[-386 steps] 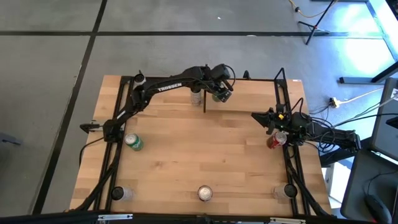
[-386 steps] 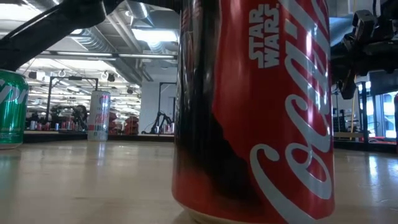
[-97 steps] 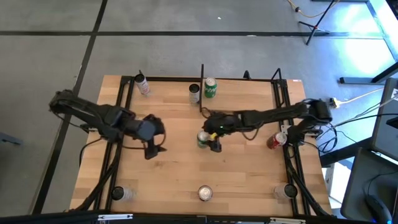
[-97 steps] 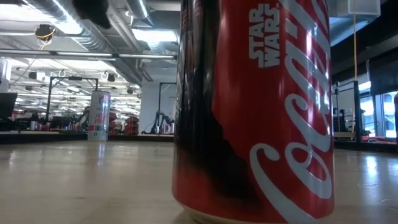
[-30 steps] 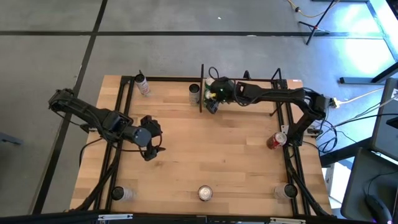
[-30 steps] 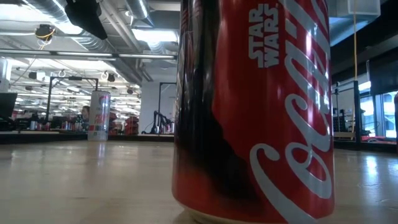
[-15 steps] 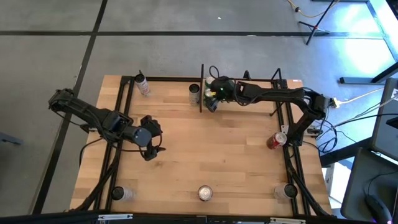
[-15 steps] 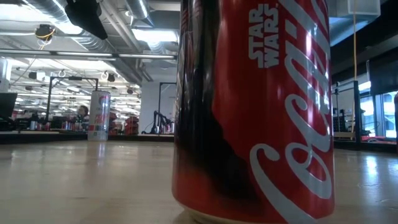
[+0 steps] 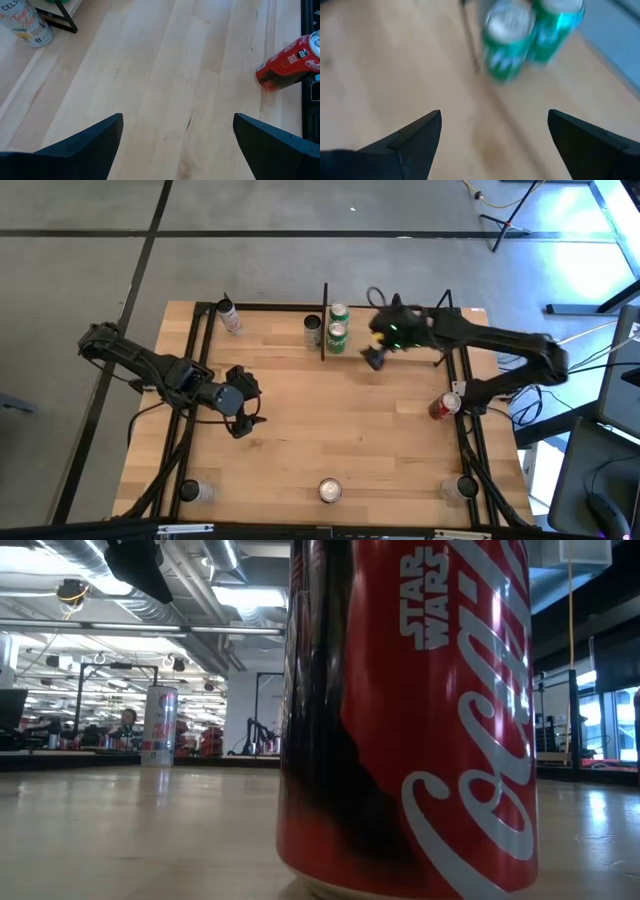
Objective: Place canned beverage on shelf
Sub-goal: Put the top red soda can on the shelf
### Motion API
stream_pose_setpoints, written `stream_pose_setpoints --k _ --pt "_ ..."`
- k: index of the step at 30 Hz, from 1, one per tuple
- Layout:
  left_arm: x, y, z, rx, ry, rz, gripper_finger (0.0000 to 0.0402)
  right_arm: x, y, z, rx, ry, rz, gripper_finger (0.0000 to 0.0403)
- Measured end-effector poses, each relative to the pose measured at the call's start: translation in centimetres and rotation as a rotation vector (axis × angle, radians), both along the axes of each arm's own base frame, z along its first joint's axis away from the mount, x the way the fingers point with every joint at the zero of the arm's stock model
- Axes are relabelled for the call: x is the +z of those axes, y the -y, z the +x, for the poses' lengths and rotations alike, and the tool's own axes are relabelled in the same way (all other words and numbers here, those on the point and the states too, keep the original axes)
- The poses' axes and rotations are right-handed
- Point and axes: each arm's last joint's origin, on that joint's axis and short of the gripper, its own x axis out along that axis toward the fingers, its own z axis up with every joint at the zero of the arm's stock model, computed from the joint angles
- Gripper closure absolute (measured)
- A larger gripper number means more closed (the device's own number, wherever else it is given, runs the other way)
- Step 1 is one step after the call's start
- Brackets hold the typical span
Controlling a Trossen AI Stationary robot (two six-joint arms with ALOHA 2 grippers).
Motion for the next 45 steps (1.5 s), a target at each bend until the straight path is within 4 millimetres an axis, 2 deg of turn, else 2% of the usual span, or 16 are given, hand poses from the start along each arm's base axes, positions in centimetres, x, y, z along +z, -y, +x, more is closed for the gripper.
stream_pose_setpoints --k 4,8,11,16,22,31,45 --pt "0.0 0.0 0.0 0.0 0.001 0.0 0.0037 1.2 -3.1 -3.6 -0.003 -0.083 0.091 0.0052" --pt "0.0 0.0 0.0 -0.006 0.003 0.006 0.0037 1.3 -5.3 -6.5 -0.066 -0.212 0.164 0.0052" --pt "0.1 0.0 0.1 -0.016 0.012 0.01 0.0037 1.2 -6.3 -8.3 -0.122 -0.317 0.2 0.0052" --pt "0.1 0.0 0.1 -0.016 0.014 0.01 0.0037 0.8 -7.3 -10.1 -0.217 -0.49 0.231 0.0052" --pt "0.1 0.1 0.2 -0.017 0.019 0.009 0.0037 0.1 -7.7 -10.3 -0.279 -0.529 0.305 0.0052" --pt "0.2 0.1 0.3 -0.017 0.032 0.004 0.0037 -3.9 -7.8 -11.2 -0.283 -0.703 0.344 0.0052" --pt "0.2 0.1 0.3 -0.018 0.034 0.005 0.0037 -7.8 -8.0 -12.4 -0.287 -0.873 0.398 0.0052"
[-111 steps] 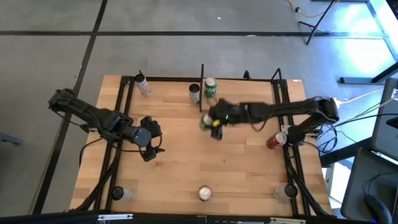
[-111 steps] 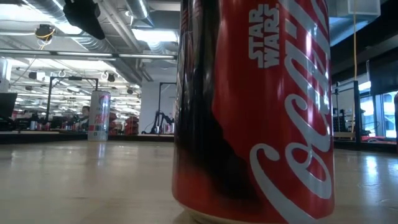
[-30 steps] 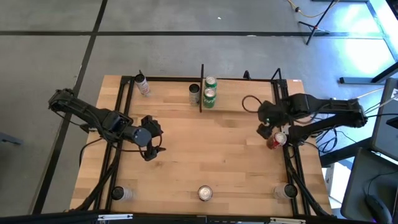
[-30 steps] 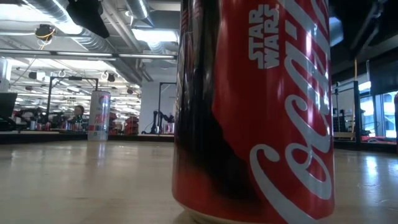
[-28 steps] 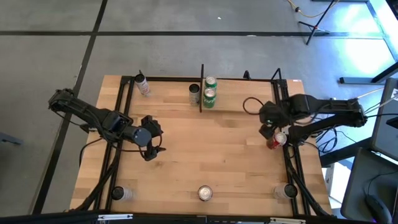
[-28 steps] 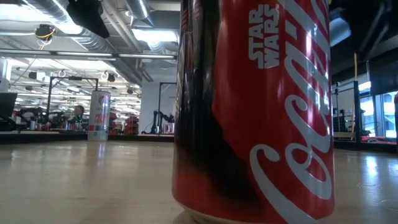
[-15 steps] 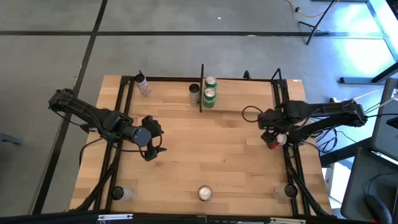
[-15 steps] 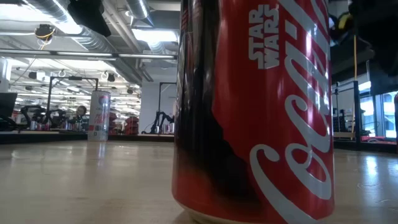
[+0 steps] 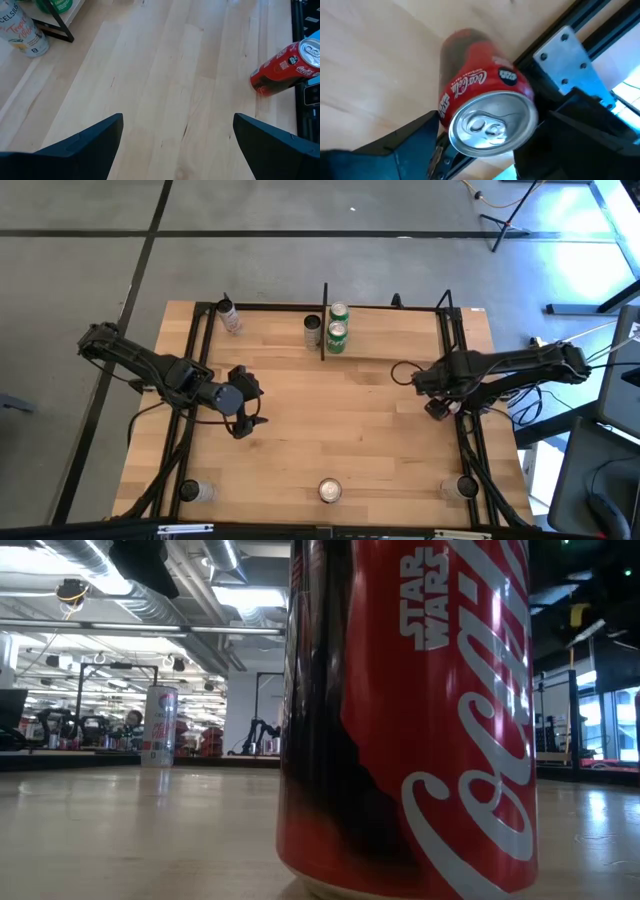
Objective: Place canned beverage on shelf
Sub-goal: Put the top red soda can on the shelf
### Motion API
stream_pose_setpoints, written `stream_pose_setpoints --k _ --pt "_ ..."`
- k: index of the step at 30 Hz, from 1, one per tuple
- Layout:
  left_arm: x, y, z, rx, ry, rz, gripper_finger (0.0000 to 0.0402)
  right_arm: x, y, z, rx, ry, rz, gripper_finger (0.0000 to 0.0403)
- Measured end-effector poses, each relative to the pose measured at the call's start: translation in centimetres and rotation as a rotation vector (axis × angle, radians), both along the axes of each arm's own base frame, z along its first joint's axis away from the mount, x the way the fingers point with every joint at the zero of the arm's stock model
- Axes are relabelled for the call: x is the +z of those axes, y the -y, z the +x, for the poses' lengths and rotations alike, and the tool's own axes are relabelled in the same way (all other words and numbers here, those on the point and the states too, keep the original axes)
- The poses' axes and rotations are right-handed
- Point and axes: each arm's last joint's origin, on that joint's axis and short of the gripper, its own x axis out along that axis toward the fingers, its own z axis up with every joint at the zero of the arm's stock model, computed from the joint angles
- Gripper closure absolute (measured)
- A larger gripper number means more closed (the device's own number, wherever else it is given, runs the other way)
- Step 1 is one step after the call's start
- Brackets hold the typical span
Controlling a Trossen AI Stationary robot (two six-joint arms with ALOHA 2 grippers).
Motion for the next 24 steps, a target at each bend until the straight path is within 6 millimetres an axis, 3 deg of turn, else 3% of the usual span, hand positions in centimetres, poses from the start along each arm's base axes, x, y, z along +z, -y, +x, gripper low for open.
stream_pose_setpoints --k 8,16,19,24 --pt "0.0 0.0 0.0 0.0 0.0 0.001 0.0037 -0.9 -0.2 1.2 0.056 0.009 0.065 0.0069" --pt "0.0 0.0 0.0 0.0 0.0 0.001 0.0037 -1.5 -0.4 1.9 0.076 -0.053 0.107 0.0129" --pt "0.0 0.0 0.0 0.0 0.0 0.001 0.0037 -0.9 -0.4 2.3 0.066 -0.021 0.098 0.0152" --pt "0.0 0.0 0.0 0.0 0.0 0.001 0.0037 1.2 -0.3 3.5 0.052 0.09 0.046 0.0152"
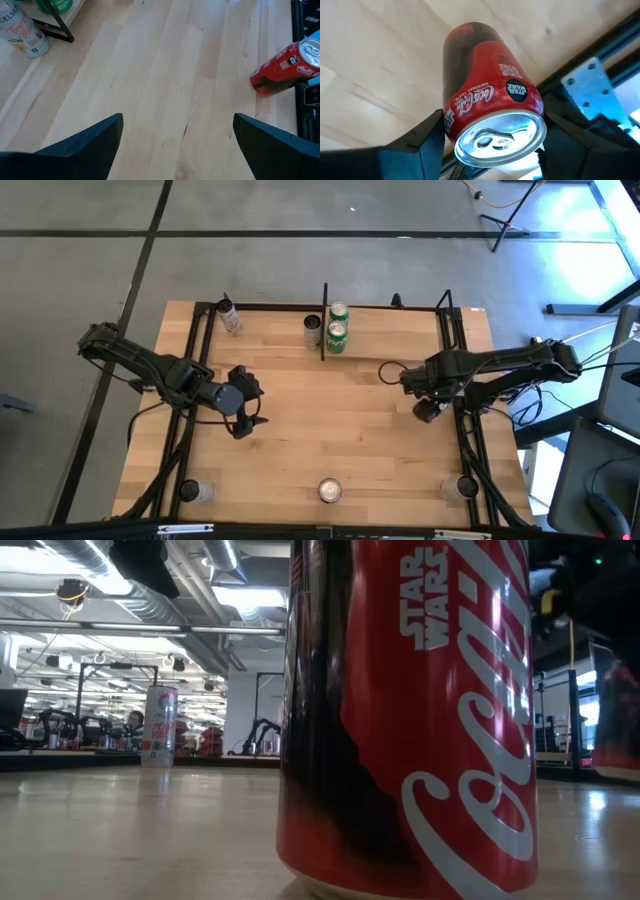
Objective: Place canned beverage on shelf
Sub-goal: Put the top red soda can on the shelf
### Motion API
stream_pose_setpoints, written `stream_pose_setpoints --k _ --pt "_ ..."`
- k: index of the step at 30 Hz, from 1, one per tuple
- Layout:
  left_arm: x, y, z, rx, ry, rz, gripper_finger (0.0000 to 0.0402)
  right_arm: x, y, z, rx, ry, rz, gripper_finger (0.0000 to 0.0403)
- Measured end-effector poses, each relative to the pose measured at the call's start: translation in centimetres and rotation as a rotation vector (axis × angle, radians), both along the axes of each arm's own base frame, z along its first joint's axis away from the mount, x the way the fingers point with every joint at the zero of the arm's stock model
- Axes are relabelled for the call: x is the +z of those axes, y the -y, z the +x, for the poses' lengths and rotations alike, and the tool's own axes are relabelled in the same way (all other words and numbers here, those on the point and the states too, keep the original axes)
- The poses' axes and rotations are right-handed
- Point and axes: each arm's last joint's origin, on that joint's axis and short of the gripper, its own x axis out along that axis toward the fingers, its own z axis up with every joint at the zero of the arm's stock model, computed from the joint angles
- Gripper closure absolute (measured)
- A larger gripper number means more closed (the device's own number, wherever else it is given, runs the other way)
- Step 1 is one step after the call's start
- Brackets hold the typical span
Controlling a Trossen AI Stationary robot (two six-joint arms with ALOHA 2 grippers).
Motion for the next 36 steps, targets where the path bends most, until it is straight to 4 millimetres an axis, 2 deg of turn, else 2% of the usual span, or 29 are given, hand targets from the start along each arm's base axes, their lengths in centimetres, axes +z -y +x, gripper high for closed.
stream_pose_setpoints --k 6,12,17,20,27,36 --pt "0.0 0.0 0.0 0.0 0.0 0.0 0.0037 0.2 0.0 1.8 -0.149 0.142 0.001 0.0144" --pt "0.0 0.0 0.0 0.001 0.001 -0.001 0.0037 -1.0 -0.1 3.5 -0.312 0.108 0.001 0.0148" --pt "0.0 0.0 0.0 0.005 0.003 -0.006 0.0037 -1.7 -0.2 4.1 -0.317 0.062 0.018 0.0128" --pt "0.0 0.0 0.0 0.006 0.004 -0.007 0.0037 -1.8 -0.2 4.5 -0.315 0.097 0.004 0.0111" --pt "0.0 0.0 0.0 0.006 0.005 -0.007 0.0037 -0.5 0.0 5.5 -0.301 0.191 -0.062 0.0073" --pt "0.0 0.0 0.0 0.006 0.005 -0.007 0.0037 0.1 0.1 5.5 -0.209 0.244 -0.083 0.0072"
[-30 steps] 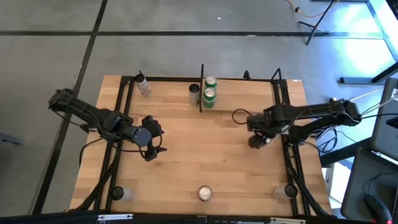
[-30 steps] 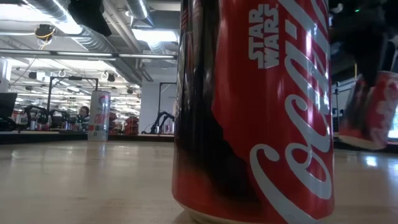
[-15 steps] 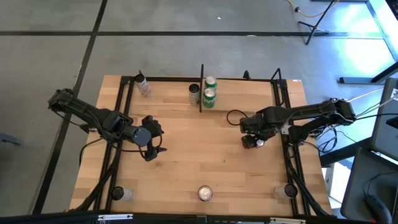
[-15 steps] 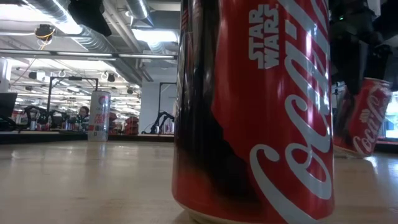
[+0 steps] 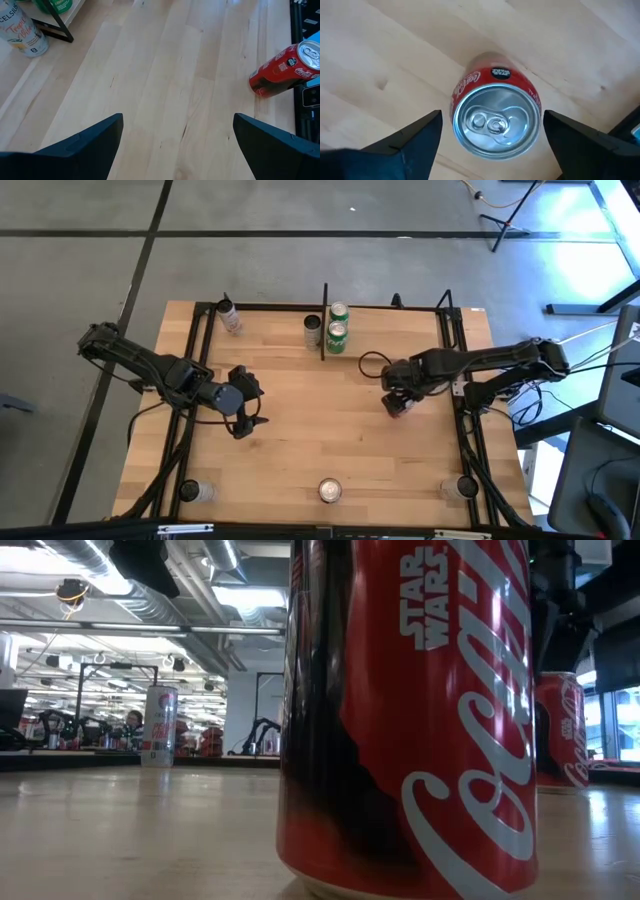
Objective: Place canned beverage on shelf
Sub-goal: Put the top red soda can on the shelf
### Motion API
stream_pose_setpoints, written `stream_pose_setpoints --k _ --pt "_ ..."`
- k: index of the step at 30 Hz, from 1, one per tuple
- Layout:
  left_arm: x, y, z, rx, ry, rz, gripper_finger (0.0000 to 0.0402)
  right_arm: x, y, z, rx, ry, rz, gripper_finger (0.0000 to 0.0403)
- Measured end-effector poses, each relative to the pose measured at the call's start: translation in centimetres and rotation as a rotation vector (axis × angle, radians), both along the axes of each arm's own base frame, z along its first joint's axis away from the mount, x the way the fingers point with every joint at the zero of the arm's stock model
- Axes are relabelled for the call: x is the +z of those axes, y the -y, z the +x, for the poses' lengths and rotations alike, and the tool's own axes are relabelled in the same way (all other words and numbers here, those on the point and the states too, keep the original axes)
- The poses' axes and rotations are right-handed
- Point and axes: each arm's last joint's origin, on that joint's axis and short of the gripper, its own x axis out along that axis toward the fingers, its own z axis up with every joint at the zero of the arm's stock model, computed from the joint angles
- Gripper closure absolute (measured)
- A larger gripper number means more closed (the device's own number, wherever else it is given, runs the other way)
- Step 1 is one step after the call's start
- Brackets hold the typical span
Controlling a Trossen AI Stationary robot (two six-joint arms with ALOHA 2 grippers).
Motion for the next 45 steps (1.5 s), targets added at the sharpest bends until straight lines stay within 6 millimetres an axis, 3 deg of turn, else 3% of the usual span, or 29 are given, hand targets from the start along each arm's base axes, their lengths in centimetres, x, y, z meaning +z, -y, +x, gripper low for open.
stream_pose_setpoints --k 5,11,20,39,45 --pt "0.0 0.0 0.0 0.0 0.0 0.0 0.0037 1.3 0.0 -1.1 0.139 0.066 -0.003 0.0075" --pt "0.0 0.0 0.0 0.0 -0.001 0.0 0.0037 2.6 -0.9 -2.4 0.531 0.146 -0.089 0.0075" --pt "0.0 0.0 0.0 -0.006 -0.001 0.004 0.0037 1.6 -1.2 -2.1 0.874 0.117 -0.173 0.0075" --pt "0.1 0.0 0.1 -0.005 0.008 0.001 0.0037 -2.3 -1.4 -0.4 1.025 0.024 -0.172 0.0075" --pt "0.1 0.0 0.1 -0.005 0.008 0.001 0.0037 -2.4 -1.4 -0.2 0.954 0.017 -0.163 0.0125"
